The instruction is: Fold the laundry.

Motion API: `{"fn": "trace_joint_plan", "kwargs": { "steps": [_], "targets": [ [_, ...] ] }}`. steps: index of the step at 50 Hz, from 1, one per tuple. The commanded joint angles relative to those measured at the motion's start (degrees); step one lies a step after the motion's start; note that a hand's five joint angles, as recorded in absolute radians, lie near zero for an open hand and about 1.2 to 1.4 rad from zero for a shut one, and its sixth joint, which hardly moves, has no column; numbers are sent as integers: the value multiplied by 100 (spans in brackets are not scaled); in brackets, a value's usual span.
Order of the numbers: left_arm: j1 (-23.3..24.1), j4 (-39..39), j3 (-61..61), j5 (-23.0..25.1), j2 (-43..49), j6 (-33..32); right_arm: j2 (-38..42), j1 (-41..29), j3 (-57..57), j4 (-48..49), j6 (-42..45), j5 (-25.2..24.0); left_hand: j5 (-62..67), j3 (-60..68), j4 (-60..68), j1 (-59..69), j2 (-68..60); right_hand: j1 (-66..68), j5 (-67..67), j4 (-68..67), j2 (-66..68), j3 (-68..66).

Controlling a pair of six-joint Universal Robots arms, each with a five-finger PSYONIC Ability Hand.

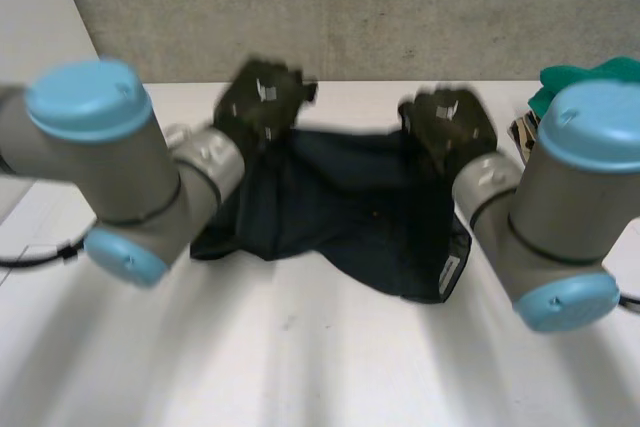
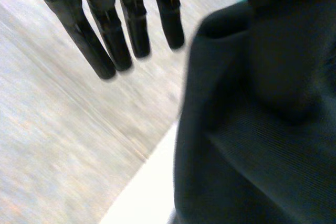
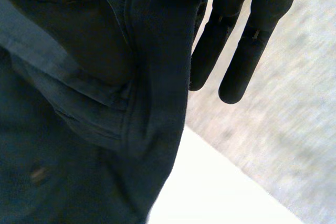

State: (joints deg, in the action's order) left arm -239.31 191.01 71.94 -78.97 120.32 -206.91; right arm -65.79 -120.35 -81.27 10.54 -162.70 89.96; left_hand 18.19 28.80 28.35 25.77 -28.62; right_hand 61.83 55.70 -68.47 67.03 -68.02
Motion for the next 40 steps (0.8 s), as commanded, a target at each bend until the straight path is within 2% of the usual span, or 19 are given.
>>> {"fn": "trace_joint_plan", "kwargs": {
  "steps": [1,4,9,13,16,17,19,22,28,32,35,40],
  "targets": [
    [16,-99,847,-215,123,-156,496,108,-345,-228,300,-101,-1275,-1336,-1291,-1033,1318,1817,1430,-1153,1297,-1198],
    [25,-187,1093,-557,-114,-51,505,152,-389,-464,432,-92,-1819,-1880,-1835,-1577,1862,1817,1430,-1153,1297,-1198],
    [-2,-310,1567,-1382,-754,615,348,160,-512,-1009,564,-92,-1819,-1880,-1835,-1577,1862,1817,1430,-1153,1297,-1198],
    [-10,-581,1884,-1648,-1133,1221,190,169,-643,-1168,564,-66,-1819,-1880,-1835,-1577,1862,1817,1430,-1153,1297,-1198],
    [-19,-880,2008,-1639,-1239,1460,93,187,-688,-1160,555,-40,-1819,-1880,-1835,-1577,1862,1817,1430,-1153,1297,-1198],
    [-37,-1143,2060,-1613,-1266,1591,23,204,-697,-1151,538,-5,-1819,-1880,-1835,-1577,1862,-283,-670,947,-803,902],
    [-63,-1460,2069,-1587,-1292,1715,-83,222,-697,-1159,503,39,-1819,-1880,-1835,-1577,1862,-2532,-2919,3196,-3052,3151],
    [-142,-2093,2069,-1473,-1318,1944,-390,292,-697,-1195,459,145,-1819,-1880,-1835,-1577,1862,-3398,-3785,4062,-3918,4017],
    [-370,-2902,2078,-1034,-1669,2295,-1172,415,-820,-1562,694,-56,-1819,-1880,-1835,-1577,1862,-3233,-3620,3897,-3753,3852],
    [-555,-3061,2104,-857,-1784,2287,-1454,468,-934,-2213,1301,-390,-1076,-1137,-1092,-834,1119,-2577,-2964,3241,-3097,3196],
    [-626,-3114,2122,-778,-1741,2269,-1569,477,-1083,-2740,1750,-619,-906,-968,-923,-665,950,-2038,-2425,2702,-2558,2657],
    [-687,-3114,2078,-796,-1495,2234,-1613,407,-1408,-3119,2023,-743,-906,-968,-923,-665,949,-1852,-2239,2516,-2372,2471]
  ]
}}
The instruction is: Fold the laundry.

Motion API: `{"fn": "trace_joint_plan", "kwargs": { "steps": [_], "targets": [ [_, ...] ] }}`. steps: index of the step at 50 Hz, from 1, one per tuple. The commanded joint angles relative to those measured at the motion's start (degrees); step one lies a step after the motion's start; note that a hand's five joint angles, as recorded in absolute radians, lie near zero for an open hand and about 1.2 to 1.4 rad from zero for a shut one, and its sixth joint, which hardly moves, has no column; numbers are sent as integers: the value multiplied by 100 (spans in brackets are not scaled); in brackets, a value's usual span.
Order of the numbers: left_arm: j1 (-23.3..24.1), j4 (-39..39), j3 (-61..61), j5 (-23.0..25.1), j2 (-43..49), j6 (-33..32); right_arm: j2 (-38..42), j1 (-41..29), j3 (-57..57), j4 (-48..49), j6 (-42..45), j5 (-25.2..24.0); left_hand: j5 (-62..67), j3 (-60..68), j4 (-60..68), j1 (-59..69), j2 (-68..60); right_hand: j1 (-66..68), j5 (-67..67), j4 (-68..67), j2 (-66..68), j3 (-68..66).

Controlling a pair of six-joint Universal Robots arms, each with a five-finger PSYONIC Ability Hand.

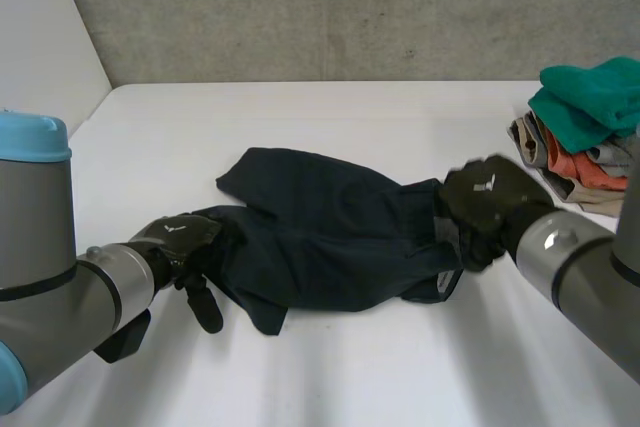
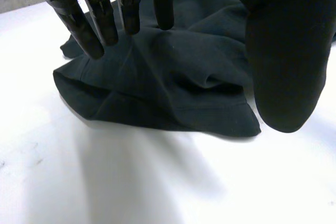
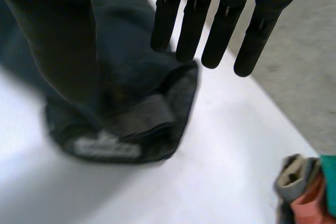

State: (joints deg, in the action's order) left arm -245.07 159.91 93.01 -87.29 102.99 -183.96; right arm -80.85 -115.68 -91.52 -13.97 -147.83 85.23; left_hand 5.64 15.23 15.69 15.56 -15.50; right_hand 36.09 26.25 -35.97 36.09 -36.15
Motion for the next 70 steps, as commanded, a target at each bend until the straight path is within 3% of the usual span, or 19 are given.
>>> {"fn": "trace_joint_plan", "kwargs": {
  "steps": [1,8,13,22,29,31,33,35,36,37,41,44,48,49,52,56,60,62,70],
  "targets": [
    [-120,-4,-37,28,283,-53,-115,-77,-454,-651,528,-270,349,389,344,357,-363,722,705,-734,722,-716],
    [-164,49,-63,-7,459,-53,-27,-244,-999,-98,466,-384,1373,1413,1368,1381,-1387,1059,1042,-1070,1059,-1053],
    [-120,224,-142,-42,599,-61,358,-358,-1175,770,475,-533,1862,1902,1857,1870,-1876,439,422,-451,439,-433],
    [56,312,-792,-60,1284,0,1229,-332,-781,2564,457,-551,1190,1231,1185,1199,-1205,-220,-237,208,-220,226],
    [178,312,-1468,-489,1969,-17,1923,-358,-201,2865,448,-464,1138,1179,1134,1147,-1153,-169,-186,158,-169,175],
    [205,312,-1609,-648,2084,-17,2047,-358,-86,2865,431,-411,1641,1681,1636,1649,-1655,-169,-186,158,-169,175],
    [258,356,-1847,-885,2208,-17,2223,-376,98,2865,431,-314,3202,3242,3197,3210,-3216,48,31,-59,48,-42],
    [284,417,-2014,-1026,2269,-26,2328,-393,239,2874,448,-262,4898,4938,4893,4906,-4912,1303,1286,-1314,1303,-1297],
    [293,531,-2206,-1122,2296,-44,2398,-394,414,2917,431,-226,6421,6461,6416,6429,-6435,3442,3426,-3454,3442,-3436],
    [293,619,-2321,-1158,2296,-70,2416,-385,528,2953,422,-209,6436,6476,6431,6444,-6450,4382,4365,-4393,4382,-4376],
    [275,1252,-3129,-1194,2243,-421,2504,-350,1206,3340,334,-121,6436,6477,6431,6444,-6450,4391,4375,-4403,4391,-4385],
    [267,1919,-3972,-1220,2077,-921,2566,-323,2338,4199,-69,142,6436,6477,6431,6444,-6450,4391,4375,-4403,4391,-4385],
    [249,3403,-4659,-1229,1734,-1423,2452,-306,3305,5262,-500,625,6436,6477,6431,6444,-6450,4391,4375,-4403,4391,-4385],
    [206,4076,-4756,-1203,1568,-1545,2382,-288,3568,5639,-666,835,6436,6477,6431,6444,-6450,4391,4375,-4403,4391,-4385],
    [100,4854,-4836,-1115,1347,-1643,2294,-244,3781,5993,-939,1048,6436,6477,6431,6444,-6450,4391,4375,-4403,4391,-4385],
    [21,4840,-4547,-860,1101,-1670,2065,-288,3834,5732,-1230,882,6436,6477,6431,6444,-6450,4391,4375,-4403,4391,-4385],
    [-190,4252,-3758,-711,995,-1538,1960,-244,3607,4364,-1239,172,6436,6477,6431,6444,-6450,4391,4375,-4403,4391,-4385],
    [-217,4031,-3231,-667,969,-1521,1968,-227,3501,4028,-1230,56,6436,6477,6431,6444,-6450,4391,4375,-4403,4391,-4385],
    [-164,3749,-1245,-131,986,-1608,2064,-16,2036,2463,-1064,-603,6436,6477,6431,6444,-6450,4391,4375,-4403,4391,-4385]
  ]
}}
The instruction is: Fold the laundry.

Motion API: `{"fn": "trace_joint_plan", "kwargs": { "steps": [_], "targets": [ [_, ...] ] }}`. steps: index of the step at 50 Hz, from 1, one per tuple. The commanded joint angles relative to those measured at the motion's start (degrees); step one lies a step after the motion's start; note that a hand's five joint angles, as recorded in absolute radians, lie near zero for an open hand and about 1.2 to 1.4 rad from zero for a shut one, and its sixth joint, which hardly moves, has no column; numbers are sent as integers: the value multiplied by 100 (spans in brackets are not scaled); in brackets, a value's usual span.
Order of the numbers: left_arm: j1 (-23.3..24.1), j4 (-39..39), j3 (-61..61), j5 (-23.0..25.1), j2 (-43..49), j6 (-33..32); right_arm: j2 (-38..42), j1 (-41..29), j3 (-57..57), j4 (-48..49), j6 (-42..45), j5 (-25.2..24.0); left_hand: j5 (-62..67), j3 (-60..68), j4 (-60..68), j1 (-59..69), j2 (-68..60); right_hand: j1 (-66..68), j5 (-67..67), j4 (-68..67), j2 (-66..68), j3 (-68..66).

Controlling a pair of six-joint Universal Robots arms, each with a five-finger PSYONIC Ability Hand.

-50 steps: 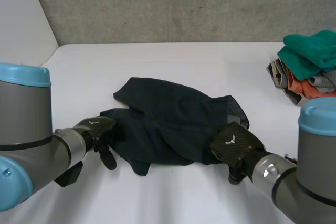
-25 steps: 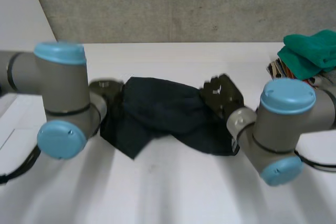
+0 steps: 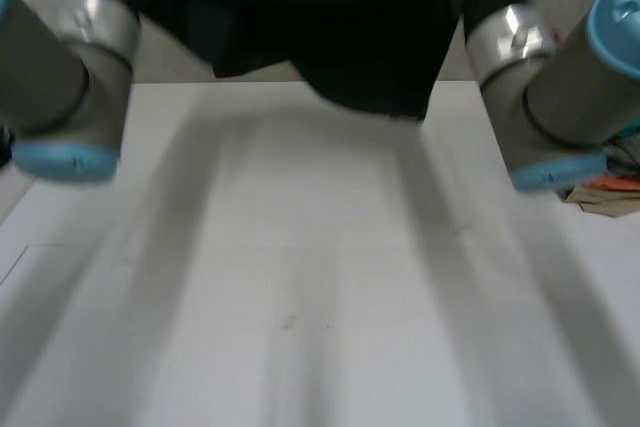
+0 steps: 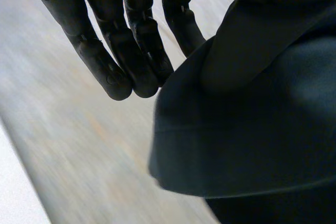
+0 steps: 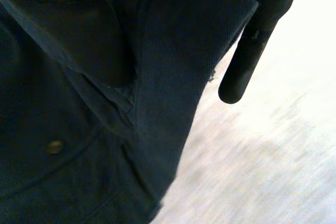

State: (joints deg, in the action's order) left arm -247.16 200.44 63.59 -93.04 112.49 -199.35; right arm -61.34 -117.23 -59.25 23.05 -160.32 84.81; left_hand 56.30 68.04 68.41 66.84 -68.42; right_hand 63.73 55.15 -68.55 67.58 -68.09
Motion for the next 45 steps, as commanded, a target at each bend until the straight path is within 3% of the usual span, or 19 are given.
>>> {"fn": "trace_joint_plan", "kwargs": {
  "steps": [1,10,15,23,24,26,28,30,31,32,38,45],
  "targets": [
    [53,-312,1866,471,54,-103,148,148,-1333,-1346,246,-623,1370,1196,1159,1316,-1158,1627,1485,-1145,1242,-1191],
    [299,-1190,2650,594,379,-1061,632,368,-1784,-2902,1100,-484,1370,1196,1159,1316,-1158,1627,1485,-1145,1242,-1191],
    [379,-1402,2212,498,669,-1518,965,324,-1204,-3289,644,-220,1370,1196,1159,1316,-1158,1627,1485,-1145,1242,-1191],
    [414,-1191,744,173,1644,-1791,1765,166,-70,-3088,-236,553,1370,1196,1159,1316,-1158,1627,1485,-1145,1242,-1191],
    [431,-1156,456,77,1845,-1817,1879,139,87,-2966,-254,797,1370,1196,1159,1316,-1158,93,-50,389,-292,343],
    [440,-1121,199,-38,2022,-1818,1959,122,194,-2807,-245,1053,1189,1015,978,1135,-976,-1245,-1387,1727,-1630,1680],
    [466,-1094,-91,-170,2189,-1818,1959,78,256,-2579,-236,1422,-135,-309,-346,-189,347,-3140,-3282,3622,-3524,3575],
    [484,-1121,-215,-249,2251,-1818,1872,52,239,-2473,-228,1616,-2367,-2541,-2578,-2421,2579,-3890,-4032,4371,-4274,4325],
    [510,-1147,-267,-319,2234,-1826,1732,43,169,-2429,-228,1765,-4361,-4535,-4572,-4415,4573,-4159,-4301,4641,-4544,4595],
    [537,-1156,-259,-354,2216,-1826,1635,34,116,-2437,-228,1810,-4730,-4904,-4942,-4784,4943,-4262,-4404,4743,-4646,4697],
    [502,-1261,153,-469,1672,-1712,669,51,-569,-2534,18,1574,-4784,-4958,-4995,-4838,4997,-4364,-4506,4845,-4748,4799],
    [317,-1375,1365,-241,407,-1475,-589,130,-1659,-3350,1063,634,-4785,-4959,-4996,-4839,4998,-3508,-3650,3990,-3893,3943]
  ]
}}
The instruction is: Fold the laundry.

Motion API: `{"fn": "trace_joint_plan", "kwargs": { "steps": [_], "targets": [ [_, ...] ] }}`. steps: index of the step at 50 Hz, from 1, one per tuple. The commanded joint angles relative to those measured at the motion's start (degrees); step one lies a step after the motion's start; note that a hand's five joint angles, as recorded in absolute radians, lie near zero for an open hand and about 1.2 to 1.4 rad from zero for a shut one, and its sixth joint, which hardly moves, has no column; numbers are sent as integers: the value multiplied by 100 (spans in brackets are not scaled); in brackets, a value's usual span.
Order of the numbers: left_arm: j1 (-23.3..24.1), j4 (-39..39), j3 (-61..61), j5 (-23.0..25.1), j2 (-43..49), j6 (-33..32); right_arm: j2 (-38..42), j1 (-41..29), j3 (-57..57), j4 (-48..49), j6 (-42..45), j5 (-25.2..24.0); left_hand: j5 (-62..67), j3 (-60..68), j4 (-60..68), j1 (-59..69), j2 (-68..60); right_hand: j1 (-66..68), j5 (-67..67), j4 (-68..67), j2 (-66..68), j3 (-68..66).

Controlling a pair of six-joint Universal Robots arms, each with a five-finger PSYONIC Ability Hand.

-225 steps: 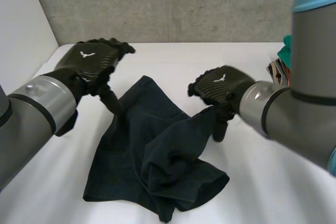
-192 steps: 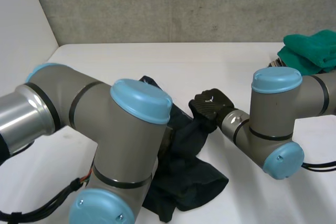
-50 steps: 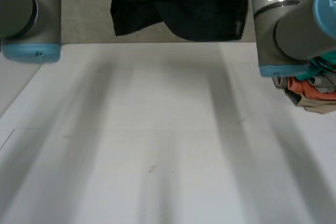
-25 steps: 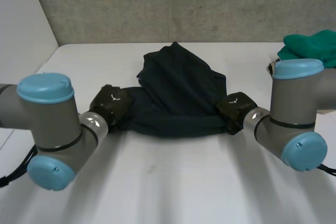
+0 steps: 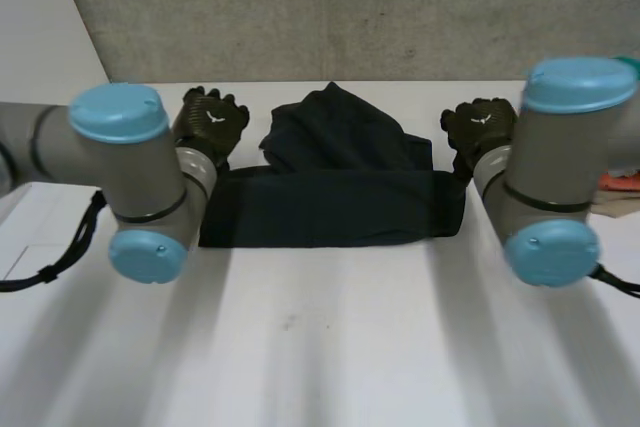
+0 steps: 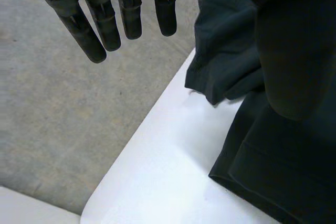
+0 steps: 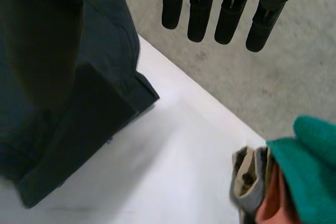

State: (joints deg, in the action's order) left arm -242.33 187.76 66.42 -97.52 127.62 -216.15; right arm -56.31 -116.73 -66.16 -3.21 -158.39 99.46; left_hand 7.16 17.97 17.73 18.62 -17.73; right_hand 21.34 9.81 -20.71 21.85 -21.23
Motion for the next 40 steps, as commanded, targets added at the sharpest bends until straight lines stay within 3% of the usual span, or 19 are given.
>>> {"fn": "trace_joint_plan", "kwargs": {
  "steps": [1,6,11,15,23,33,37,40],
  "targets": [
    [-200,-126,1231,259,-1238,222,-1197,97,-1082,-812,975,-918,229,148,172,83,-173,950,1102,-1013,899,-961],
    [-393,-424,2083,759,-1941,345,-1680,238,-1837,-1163,1459,-1349,1859,1779,1802,1714,-1803,2093,2245,-2156,2042,-2104],
    [-516,-758,2384,1235,-1996,407,-1655,273,-2252,-963,1434,-1675,1745,1664,1688,1599,-1689,2012,2164,-2075,1961,-2023],
    [-569,-882,2306,1455,-1592,354,-1260,265,-2358,-313,1284,-1851,535,454,478,390,-479,1274,1427,-1338,1223,-1285],
    [-640,-943,1375,1403,-310,258,-111,116,-2166,1434,1055,-1807,398,317,341,253,-342,1003,1155,-1066,951,-1014],
    [-473,-1075,583,1192,316,178,735,-34,-1717,2606,1380,-1535,515,434,458,370,-459,1170,1323,-1234,1119,-1181],
    [-420,-1163,311,1069,518,170,973,-43,-1523,2826,1582,-1517,734,653,677,589,-678,2178,2330,-2241,2126,-2189],
    [-385,-1260,143,902,659,161,1061,-25,-1409,2940,1671,-1517,1321,1240,1264,1176,-1265,4948,5100,-5011,4897,-4959]
  ]
}}
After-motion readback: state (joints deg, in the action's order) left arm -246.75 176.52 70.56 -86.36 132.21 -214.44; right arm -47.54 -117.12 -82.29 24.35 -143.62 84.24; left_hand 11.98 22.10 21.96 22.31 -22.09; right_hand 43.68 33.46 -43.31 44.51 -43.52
